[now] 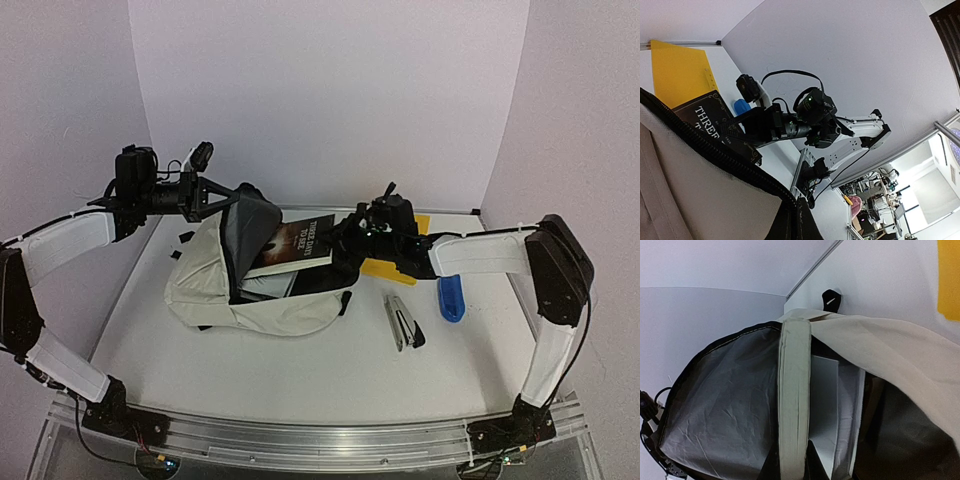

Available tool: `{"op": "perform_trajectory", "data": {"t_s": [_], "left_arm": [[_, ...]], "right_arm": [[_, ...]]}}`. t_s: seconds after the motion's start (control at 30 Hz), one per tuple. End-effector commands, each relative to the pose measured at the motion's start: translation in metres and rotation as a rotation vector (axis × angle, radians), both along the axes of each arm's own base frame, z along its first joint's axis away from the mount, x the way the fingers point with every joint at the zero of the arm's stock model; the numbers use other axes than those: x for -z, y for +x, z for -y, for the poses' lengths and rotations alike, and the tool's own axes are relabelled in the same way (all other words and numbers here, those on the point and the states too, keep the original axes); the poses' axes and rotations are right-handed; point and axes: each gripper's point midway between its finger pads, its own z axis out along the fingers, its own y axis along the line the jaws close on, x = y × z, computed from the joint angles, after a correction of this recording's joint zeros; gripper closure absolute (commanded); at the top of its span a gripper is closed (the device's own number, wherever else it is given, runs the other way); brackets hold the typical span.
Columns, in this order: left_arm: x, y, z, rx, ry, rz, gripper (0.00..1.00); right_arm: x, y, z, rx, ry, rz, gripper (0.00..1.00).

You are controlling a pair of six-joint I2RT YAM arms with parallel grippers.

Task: Pack the student bag
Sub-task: Place the book in the student bag.

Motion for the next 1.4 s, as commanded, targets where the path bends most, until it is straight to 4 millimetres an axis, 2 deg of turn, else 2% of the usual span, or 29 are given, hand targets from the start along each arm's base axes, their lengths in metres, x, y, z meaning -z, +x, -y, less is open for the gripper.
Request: {"op": "perform_trajectory", "data": {"t_s": [0.0, 0.03, 0.07, 0.17, 0.23, 0.3, 0.37, 0.4, 0.53, 0.6, 0.73, 1.03, 1.37], "left_arm": [[-0.042, -0.01, 0.002, 0.056, -0.042, 0.156, 1.0], [-0.042, -0.01, 0.002, 0.056, -0.042, 0.156, 1.0], [-0.04, -0.009, 0.003, 0.054, -0.041, 0.153, 1.0], [-0.038, -0.007, 0.004, 0.049, -0.038, 0.145, 1.0], [-0.036, -0.006, 0.003, 0.044, -0.037, 0.14, 1.0], [-0.035, -0.005, 0.003, 0.04, -0.035, 0.14, 1.0], [-0.034, -0.004, 0.004, 0.039, -0.035, 0.138, 1.0], [-0.034, -0.003, 0.004, 0.039, -0.034, 0.139, 1.0], [-0.033, -0.001, 0.004, 0.039, -0.034, 0.138, 1.0], [-0.032, -0.001, 0.005, 0.041, -0.033, 0.137, 1.0], [-0.031, 0.002, 0.006, 0.042, -0.032, 0.133, 1.0], [-0.03, 0.002, 0.005, 0.038, -0.031, 0.13, 1.0], [-0.029, 0.002, 0.005, 0.032, -0.026, 0.131, 1.0]], "right_arm": [[-0.024, 0.009, -0.038, -0.012, 0.054, 0.101, 1.0], [-0.021, 0.009, -0.043, -0.021, 0.053, 0.099, 0.99], [-0.014, 0.006, -0.057, -0.05, 0.05, 0.094, 0.93], [-0.006, 0.004, -0.065, -0.065, 0.039, 0.094, 0.84], [-0.006, 0.005, -0.063, -0.06, 0.024, 0.107, 0.77], [-0.01, 0.005, -0.057, -0.045, -0.015, 0.141, 0.68], [-0.014, 0.006, -0.045, -0.016, -0.098, 0.172, 0.59], [-0.015, 0.008, -0.034, 0.012, -0.162, 0.202, 0.51], [-0.024, 0.005, -0.008, 0.056, -0.289, 0.256, 0.36], [-0.022, 0.003, 0.003, 0.07, -0.353, 0.261, 0.32], [-0.012, -0.003, 0.012, 0.057, -0.407, 0.245, 0.32], [0.026, -0.012, -0.008, -0.055, -0.4, 0.166, 0.51], [0.046, -0.02, -0.025, -0.129, -0.387, 0.126, 0.63]]}}
